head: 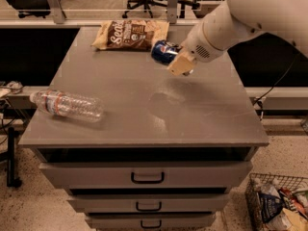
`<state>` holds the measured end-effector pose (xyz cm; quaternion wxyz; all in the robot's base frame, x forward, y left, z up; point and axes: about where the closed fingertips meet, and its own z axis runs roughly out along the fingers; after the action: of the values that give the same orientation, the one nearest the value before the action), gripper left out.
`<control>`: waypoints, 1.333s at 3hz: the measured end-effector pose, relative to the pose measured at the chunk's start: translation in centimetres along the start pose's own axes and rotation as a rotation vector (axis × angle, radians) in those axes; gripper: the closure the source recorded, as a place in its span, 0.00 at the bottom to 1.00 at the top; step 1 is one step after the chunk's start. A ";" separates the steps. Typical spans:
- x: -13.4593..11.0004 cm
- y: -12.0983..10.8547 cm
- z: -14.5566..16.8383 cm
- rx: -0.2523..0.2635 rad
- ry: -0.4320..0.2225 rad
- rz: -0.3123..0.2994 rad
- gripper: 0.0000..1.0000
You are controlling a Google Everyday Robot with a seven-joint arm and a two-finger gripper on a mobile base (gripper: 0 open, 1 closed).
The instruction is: Move pepsi can near water bottle
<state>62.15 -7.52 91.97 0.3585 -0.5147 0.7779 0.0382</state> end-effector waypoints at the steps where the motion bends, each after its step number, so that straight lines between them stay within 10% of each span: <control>1: -3.4 3.1 0.6 -0.037 -0.057 -0.092 1.00; 4: -5.7 10.0 5.7 -0.185 -0.065 -0.192 1.00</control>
Offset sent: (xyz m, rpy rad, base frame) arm -0.0396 0.1189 -0.0063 0.0330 -0.0438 0.2829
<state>58.03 3.99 88.08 0.3366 -0.6163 0.7060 0.0921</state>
